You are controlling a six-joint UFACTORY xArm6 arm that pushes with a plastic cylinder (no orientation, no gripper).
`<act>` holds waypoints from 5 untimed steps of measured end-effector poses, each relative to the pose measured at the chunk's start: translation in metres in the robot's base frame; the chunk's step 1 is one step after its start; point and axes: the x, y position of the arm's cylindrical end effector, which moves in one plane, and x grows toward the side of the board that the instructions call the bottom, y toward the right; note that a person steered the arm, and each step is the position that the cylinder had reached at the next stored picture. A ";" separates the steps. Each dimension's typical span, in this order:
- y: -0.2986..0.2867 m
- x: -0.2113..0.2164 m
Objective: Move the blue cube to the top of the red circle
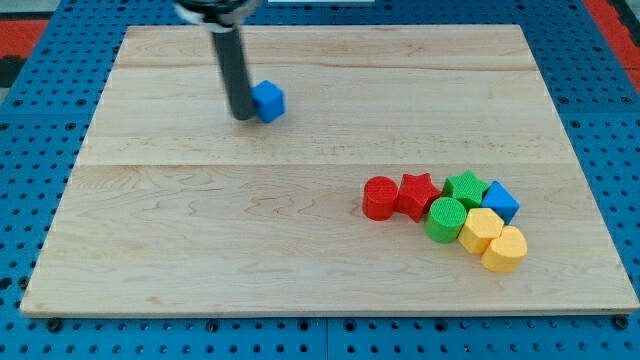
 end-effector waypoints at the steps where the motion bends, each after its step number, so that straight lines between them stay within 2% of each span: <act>1: -0.018 -0.046; 2: 0.029 -0.053; 3: 0.102 -0.028; 4: 0.137 -0.005; 5: 0.140 0.074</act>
